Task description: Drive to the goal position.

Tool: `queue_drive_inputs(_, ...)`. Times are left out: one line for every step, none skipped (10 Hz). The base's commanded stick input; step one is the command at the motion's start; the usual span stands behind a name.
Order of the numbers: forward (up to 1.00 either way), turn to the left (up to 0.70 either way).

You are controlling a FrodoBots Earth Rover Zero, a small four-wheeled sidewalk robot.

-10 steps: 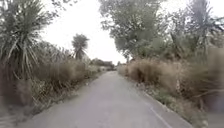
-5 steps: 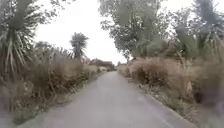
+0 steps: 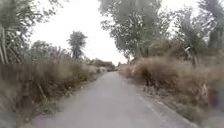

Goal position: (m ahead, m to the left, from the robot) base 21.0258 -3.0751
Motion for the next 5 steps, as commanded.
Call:
queue_drive_inputs(0.7,0.0)
queue_drive_inputs(0.7,0.0)
queue_drive_inputs(0.7,0.0)
queue_drive_inputs(0.7,0.0)
queue_drive_inputs(0.7,0.0)
